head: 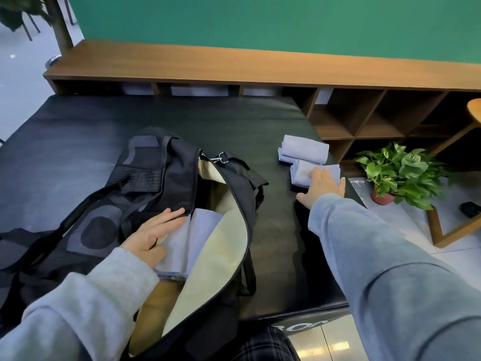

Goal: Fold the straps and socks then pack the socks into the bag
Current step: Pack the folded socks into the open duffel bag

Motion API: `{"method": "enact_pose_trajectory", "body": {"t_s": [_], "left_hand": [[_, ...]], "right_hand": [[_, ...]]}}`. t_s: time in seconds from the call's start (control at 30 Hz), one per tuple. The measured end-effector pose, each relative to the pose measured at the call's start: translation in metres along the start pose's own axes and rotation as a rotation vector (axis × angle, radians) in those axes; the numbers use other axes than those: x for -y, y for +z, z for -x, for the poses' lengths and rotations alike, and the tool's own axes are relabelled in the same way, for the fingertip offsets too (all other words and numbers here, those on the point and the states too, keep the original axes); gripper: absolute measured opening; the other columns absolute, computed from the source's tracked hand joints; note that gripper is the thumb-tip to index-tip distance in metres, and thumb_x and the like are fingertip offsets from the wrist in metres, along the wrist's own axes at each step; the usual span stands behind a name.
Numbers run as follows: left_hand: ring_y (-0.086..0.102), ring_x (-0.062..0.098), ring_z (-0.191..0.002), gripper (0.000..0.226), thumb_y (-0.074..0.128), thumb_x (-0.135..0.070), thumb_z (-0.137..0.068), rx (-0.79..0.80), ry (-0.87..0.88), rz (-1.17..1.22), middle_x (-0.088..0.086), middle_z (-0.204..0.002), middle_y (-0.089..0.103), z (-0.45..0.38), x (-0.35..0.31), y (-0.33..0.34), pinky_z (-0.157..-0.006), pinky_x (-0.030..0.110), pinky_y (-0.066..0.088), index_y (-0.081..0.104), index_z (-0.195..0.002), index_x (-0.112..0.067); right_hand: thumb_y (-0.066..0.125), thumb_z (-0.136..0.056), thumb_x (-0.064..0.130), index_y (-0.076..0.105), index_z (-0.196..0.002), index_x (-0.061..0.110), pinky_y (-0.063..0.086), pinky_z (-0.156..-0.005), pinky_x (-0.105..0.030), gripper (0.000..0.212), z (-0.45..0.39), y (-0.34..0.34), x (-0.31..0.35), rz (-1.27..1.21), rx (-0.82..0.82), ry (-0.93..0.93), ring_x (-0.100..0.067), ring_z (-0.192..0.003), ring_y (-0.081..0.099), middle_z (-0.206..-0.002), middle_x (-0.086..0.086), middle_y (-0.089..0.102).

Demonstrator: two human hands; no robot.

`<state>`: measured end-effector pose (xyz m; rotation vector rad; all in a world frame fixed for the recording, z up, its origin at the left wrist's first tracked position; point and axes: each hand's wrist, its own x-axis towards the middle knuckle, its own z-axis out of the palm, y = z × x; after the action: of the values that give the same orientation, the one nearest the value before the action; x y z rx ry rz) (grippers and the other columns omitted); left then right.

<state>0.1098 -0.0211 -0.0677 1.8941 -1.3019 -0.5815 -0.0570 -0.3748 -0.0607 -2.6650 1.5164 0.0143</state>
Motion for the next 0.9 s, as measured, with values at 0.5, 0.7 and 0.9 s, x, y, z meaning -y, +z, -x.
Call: {"method": "enact_pose_trajectory", "body": {"t_s": [0.5,0.7,0.9], "left_hand": [[0.011,0.011,-0.136,0.092,0.031,-0.006,-0.06,-0.06,0.023,-0.003,-0.068,-0.112,0.009,-0.002,-0.004,0.004,-0.097,-0.005,0.005,0.011,-0.093,-0.09],[0.01,0.014,-0.136,0.075,0.03,-0.025,-0.062,-0.051,0.045,0.016,-0.067,-0.114,0.008,-0.001,-0.003,0.003,-0.098,-0.005,0.005,0.01,-0.097,-0.089],[0.01,0.008,-0.136,0.07,0.028,-0.033,-0.059,-0.032,0.028,0.016,-0.065,-0.117,0.008,-0.001,-0.001,0.004,-0.1,-0.003,0.005,0.01,-0.099,-0.088]], "right_hand": [[0.048,-0.082,0.028,0.047,-0.128,0.031,0.01,-0.113,-0.044,0.046,0.002,-0.008,0.0,0.221,0.083,0.005,-0.019,-0.136,0.022,-0.14,0.002,0.035],[0.06,-0.077,0.023,0.049,-0.112,0.023,0.037,-0.098,-0.032,0.037,0.0,-0.002,-0.003,0.037,0.103,0.027,-0.022,-0.115,0.049,-0.118,0.001,0.054],[0.059,-0.077,0.021,0.043,-0.126,0.025,0.033,-0.089,-0.033,0.052,-0.006,-0.002,-0.001,-0.061,0.126,0.105,-0.022,-0.114,0.049,-0.115,0.003,0.053]]}}
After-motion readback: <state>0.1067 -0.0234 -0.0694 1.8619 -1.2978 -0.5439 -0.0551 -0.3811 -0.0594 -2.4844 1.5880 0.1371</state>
